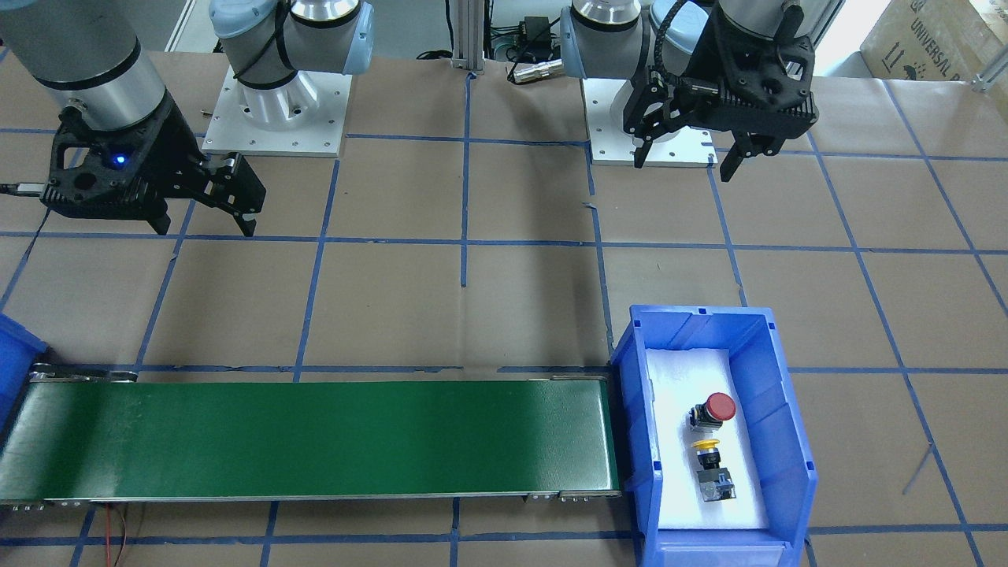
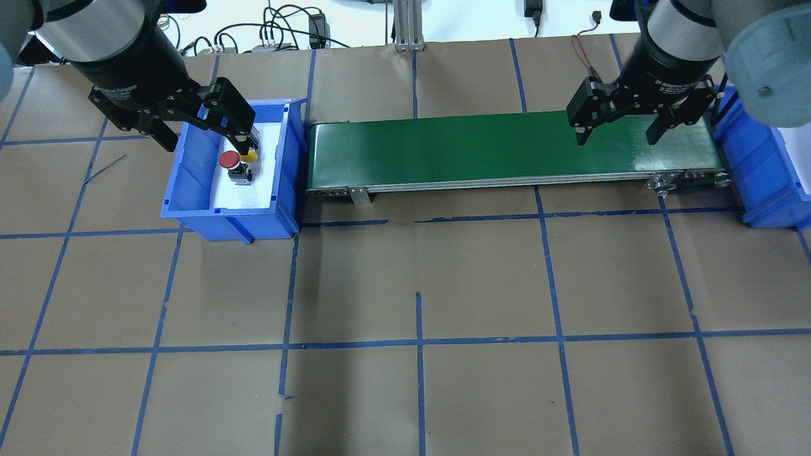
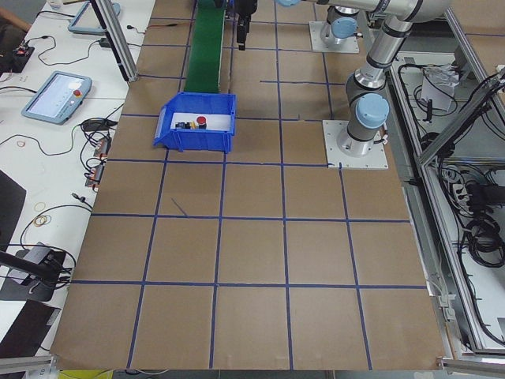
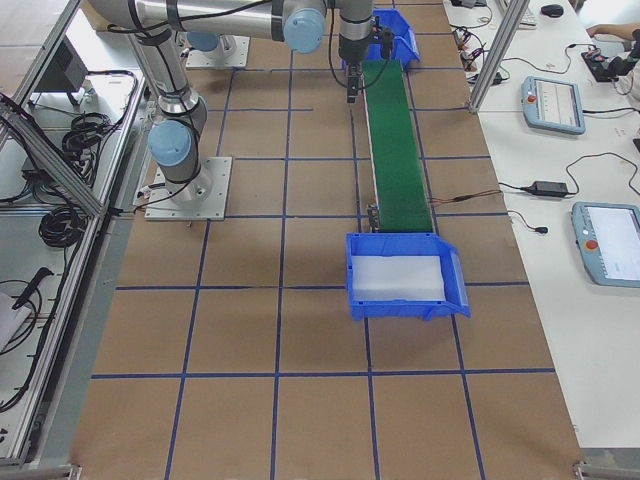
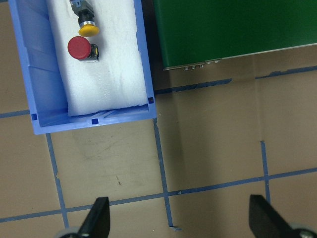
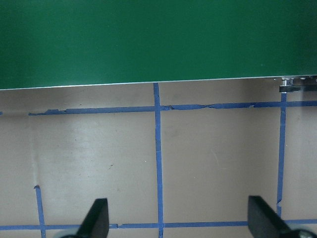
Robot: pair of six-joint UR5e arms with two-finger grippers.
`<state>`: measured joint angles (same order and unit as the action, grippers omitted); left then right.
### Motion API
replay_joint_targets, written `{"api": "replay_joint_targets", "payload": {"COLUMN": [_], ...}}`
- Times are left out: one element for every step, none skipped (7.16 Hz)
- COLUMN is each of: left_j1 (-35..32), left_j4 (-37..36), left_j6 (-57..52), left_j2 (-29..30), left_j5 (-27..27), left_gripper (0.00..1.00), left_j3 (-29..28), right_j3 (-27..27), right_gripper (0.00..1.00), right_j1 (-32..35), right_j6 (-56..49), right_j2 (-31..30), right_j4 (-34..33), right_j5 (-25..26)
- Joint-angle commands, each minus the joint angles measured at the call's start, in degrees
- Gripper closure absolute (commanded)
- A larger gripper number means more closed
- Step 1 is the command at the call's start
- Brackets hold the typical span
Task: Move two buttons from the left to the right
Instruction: 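Move the left gripper over the yellow-capped button in the blue bin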
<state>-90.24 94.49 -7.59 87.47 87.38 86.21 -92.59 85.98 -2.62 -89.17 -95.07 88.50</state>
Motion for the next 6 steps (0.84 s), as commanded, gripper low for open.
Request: {"api": "replay_joint_targets", "payload": {"left_j1": [-0.11,-0.02,0.24,0.33,0.50,1.90], "left_j4": [-0.18,-0.18,-0.18,-0.18,-0.18,-0.27], "left_j6": [0.03,-0.15,-0.49,-0.67,-0.67,-0.94], "left_j2": [0.07,0.07,0.07,0.07,0.07,0.07], "left_j5": [-0.10,-0.10,-0.01,-0.01,-0.01,0.07], "left_gripper": [0.00,0.00,0.00,0.00,0.00,0.00], "left_j3": [0.01,0.01,-0.51,-0.51,-1.03,-1.39], "right_j3": [-0.05,0.04,0.04,0.13,0.13,0.13], "right_gripper": [0.00,0.00,0.00,0.00,0.00,0.00], "right_j1": [0.07,0.07,0.07,-0.02,0.07,-0.19], "right_j6": [-0.02,-0.02,-0.02,-0.02,-0.02,-0.02], "right_j2": [-0.03,-0.03,-0.03,-0.03,-0.03,-0.03], "right_j4": [0.06,0.14,0.14,0.14,0.14,0.14], "right_j5": [0.00,0.00,-0.08,0.00,0.00,-0.08]}}
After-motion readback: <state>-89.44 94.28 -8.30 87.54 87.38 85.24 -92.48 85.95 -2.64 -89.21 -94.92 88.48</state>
